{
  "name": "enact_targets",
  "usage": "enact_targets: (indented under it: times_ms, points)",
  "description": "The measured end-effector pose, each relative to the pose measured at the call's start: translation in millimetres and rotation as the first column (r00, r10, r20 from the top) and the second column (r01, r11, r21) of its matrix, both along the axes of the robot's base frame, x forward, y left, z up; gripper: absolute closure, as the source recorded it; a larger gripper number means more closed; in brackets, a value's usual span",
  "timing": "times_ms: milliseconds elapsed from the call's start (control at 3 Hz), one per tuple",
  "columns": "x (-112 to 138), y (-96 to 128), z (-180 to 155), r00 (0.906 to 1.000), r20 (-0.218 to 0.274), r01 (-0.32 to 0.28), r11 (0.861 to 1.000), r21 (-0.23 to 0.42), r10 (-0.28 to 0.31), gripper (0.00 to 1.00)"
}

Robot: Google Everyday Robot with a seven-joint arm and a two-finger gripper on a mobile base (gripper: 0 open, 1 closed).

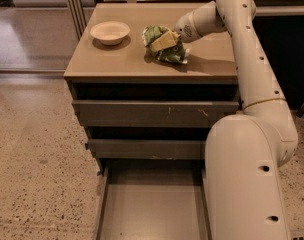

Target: Pick green jalapeno chip bag from bottom drawer and place on counter

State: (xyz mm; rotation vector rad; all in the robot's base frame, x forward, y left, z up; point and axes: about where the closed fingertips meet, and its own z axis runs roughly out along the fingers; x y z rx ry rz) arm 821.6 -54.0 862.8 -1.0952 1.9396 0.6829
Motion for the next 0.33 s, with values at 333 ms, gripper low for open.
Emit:
enact_targets:
  times_ms: [333]
  points:
    - [0.0, 0.0, 0.0, 1.0, 0.0, 0.0, 1.0, 0.0, 0.0, 0.0]
